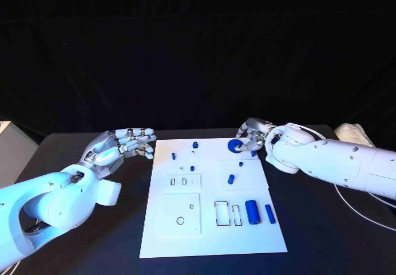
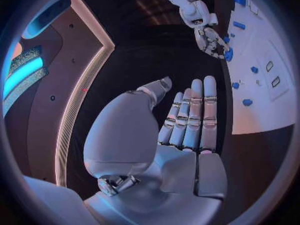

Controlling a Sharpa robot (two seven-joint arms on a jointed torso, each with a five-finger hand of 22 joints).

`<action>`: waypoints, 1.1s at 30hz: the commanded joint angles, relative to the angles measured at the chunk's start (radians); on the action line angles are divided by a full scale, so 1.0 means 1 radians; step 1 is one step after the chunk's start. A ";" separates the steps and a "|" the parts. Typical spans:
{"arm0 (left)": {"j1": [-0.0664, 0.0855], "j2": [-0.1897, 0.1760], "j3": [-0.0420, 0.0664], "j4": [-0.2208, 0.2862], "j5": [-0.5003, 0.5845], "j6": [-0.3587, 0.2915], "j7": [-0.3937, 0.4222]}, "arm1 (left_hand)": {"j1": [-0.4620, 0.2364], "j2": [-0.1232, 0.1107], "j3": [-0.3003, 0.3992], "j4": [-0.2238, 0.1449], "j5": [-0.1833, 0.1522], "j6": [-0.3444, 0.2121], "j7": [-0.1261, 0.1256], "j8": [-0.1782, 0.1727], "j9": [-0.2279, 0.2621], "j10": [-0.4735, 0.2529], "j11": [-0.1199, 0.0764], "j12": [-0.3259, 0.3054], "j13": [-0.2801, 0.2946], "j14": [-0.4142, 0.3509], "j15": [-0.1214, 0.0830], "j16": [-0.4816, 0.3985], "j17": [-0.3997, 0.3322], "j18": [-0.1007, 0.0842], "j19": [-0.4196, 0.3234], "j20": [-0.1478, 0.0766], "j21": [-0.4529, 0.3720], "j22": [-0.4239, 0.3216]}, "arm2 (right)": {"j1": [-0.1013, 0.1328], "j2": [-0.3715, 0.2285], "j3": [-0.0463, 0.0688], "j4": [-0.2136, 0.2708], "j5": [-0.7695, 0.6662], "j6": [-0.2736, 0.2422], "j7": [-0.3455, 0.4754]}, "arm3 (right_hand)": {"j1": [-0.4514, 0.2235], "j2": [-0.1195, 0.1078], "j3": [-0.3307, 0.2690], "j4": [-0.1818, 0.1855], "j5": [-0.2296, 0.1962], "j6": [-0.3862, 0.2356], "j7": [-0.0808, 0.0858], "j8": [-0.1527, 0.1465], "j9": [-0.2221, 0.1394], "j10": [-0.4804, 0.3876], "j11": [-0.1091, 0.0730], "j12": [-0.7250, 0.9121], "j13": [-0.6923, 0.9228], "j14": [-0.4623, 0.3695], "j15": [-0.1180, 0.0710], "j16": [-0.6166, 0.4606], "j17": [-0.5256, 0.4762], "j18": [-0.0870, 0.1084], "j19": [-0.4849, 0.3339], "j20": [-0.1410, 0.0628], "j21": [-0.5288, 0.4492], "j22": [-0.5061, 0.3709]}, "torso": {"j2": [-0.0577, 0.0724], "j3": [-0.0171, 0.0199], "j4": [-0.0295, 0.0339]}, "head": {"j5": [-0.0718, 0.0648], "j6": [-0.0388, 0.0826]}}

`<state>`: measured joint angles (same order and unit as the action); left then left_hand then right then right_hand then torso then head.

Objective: Assemble the parts on the task board

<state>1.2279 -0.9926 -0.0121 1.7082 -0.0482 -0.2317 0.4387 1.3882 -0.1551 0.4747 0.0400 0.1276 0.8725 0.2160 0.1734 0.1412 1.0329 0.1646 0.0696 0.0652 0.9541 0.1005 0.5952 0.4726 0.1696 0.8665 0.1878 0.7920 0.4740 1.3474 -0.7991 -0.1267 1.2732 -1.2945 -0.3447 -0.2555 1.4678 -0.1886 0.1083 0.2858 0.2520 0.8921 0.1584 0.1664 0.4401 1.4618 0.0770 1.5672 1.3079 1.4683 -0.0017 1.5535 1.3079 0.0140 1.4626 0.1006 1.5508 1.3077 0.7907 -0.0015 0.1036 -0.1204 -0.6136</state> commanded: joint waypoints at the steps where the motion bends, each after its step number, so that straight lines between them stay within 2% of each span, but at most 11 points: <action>1: 0.001 0.002 0.001 0.001 -0.006 0.019 0.002 | -0.005 0.006 0.006 0.001 -0.004 0.006 -0.002 -0.006 -0.001 -0.004 -0.003 0.000 0.001 -0.003 -0.002 0.007 0.001 0.013 -0.008 0.002 0.007 0.001 | -0.002 0.003 0.000 -0.005 0.008 0.035 -0.006 | 0.009 0.010 0.009 -0.003 0.005 0.008 0.003 0.007 0.001 0.109 0.001 0.004 0.263 0.093 0.006 0.004 0.218 -0.010 0.100 0.007 0.008 0.248 | -0.001 0.0001 -0.0008 | 0.000 -0.001; 11: 0.001 0.002 0.001 -0.001 -0.006 0.019 0.000 | -0.005 0.006 0.006 0.001 -0.004 0.005 -0.002 -0.006 -0.001 -0.005 -0.003 -0.001 0.001 -0.003 -0.002 0.007 0.001 0.013 -0.009 0.002 0.008 0.002 | -0.006 0.009 0.000 -0.013 0.007 0.047 -0.012 | 0.025 0.018 0.036 -0.006 0.003 0.020 0.001 0.008 -0.001 0.109 0.000 0.004 0.263 0.094 0.004 0.005 0.221 -0.011 0.103 0.006 0.012 0.253 | -0.001 0.0001 0.0008 | 0.000 -0.004; 17: 0.001 0.002 0.001 0.000 -0.008 0.020 -0.002 | -0.006 0.006 0.007 0.001 -0.003 0.004 -0.001 -0.007 -0.002 -0.007 -0.002 -0.001 0.001 -0.003 -0.002 0.008 0.001 0.013 -0.010 0.002 0.010 0.003 | -0.007 0.010 0.000 -0.013 0.009 0.038 -0.007 | 0.031 0.025 0.073 -0.004 0.002 0.045 -0.004 0.011 -0.005 0.109 -0.004 0.004 0.263 0.094 0.001 0.005 0.221 -0.013 0.106 0.003 0.016 0.258 | 0.000 0.0015 -0.0026 | 0.002 -0.005; 21: 0.001 0.002 0.001 -0.001 -0.009 0.021 -0.003 | -0.006 0.006 0.007 0.001 -0.003 0.004 -0.001 -0.007 -0.002 -0.007 -0.002 -0.001 0.001 -0.003 -0.002 0.008 0.001 0.013 -0.010 0.002 0.010 0.003 | -0.007 0.010 0.000 -0.008 0.010 0.012 0.001 | 0.025 0.025 0.098 -0.001 0.005 0.071 -0.012 0.015 -0.007 0.109 -0.011 0.004 0.263 0.094 -0.006 0.005 0.222 -0.014 0.108 -0.002 0.020 0.263 | -0.001 0.0013 -0.0010 | 0.001 -0.005; 25: 0.001 0.002 0.001 -0.002 -0.010 0.021 -0.004 | -0.006 0.006 0.007 0.001 -0.003 0.004 -0.001 -0.007 -0.002 -0.007 -0.002 -0.001 0.001 -0.003 -0.002 0.008 0.001 0.013 -0.010 0.002 0.010 0.003 | -0.008 0.009 0.000 0.004 -0.005 -0.037 0.005 | 0.016 0.024 0.127 -0.002 0.006 0.096 -0.021 0.019 -0.010 0.109 -0.019 0.004 0.263 0.094 -0.016 0.006 0.224 -0.014 0.108 -0.011 0.020 0.263 | -0.001 0.0007 0.0004 | 0.001 -0.005; 29: 0.001 0.003 0.001 -0.003 -0.010 0.022 -0.004 | -0.006 0.006 0.007 0.001 -0.003 0.004 -0.001 -0.007 -0.002 -0.007 -0.002 -0.001 0.001 -0.003 -0.002 0.008 0.001 0.013 -0.010 0.002 0.010 0.003 | -0.008 0.006 0.000 0.031 -0.044 -0.093 0.005 | 0.011 0.022 0.143 -0.003 0.007 0.109 -0.026 0.020 -0.011 0.109 -0.023 0.004 0.263 0.095 -0.021 0.007 0.227 -0.014 0.108 -0.016 0.020 0.263 | -0.002 0.0007 0.0002 | 0.003 -0.004; 33: 0.001 0.002 0.001 -0.004 -0.011 0.023 -0.005 | -0.006 0.006 0.007 0.001 -0.003 0.003 -0.001 -0.008 -0.002 -0.008 -0.002 -0.002 0.001 -0.004 -0.002 0.009 0.001 0.013 -0.011 0.002 0.012 0.004 | -0.008 0.001 0.000 0.069 -0.085 -0.130 0.004 | -0.006 0.015 0.154 -0.001 -0.011 0.114 -0.028 0.017 -0.014 0.109 -0.025 0.004 0.263 0.095 -0.024 0.007 0.227 -0.014 0.108 -0.019 0.020 0.263 | -0.002 0.0006 -0.0012 | 0.005 -0.004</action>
<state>1.2279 -0.9919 -0.0120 1.7032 -0.0530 -0.2294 0.4310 1.3882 -0.1551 0.4746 0.0400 0.1276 0.8724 0.2160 0.1696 0.1405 1.0330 0.1646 0.0696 0.0652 0.9541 0.1005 0.5991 0.4723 0.1697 0.8631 0.1913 0.7969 0.4770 1.3390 -0.7978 -0.1272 1.3335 -1.3177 -0.4103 -0.2570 1.4786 -0.1787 0.2586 0.2845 0.2440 0.9853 0.1476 0.1862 0.4269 1.4685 0.0589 1.5670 1.3077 1.4632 -0.0180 1.5573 1.3076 0.0143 1.4680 0.0876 1.5673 1.3081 0.7891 -0.0005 0.1032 -0.1167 -0.6180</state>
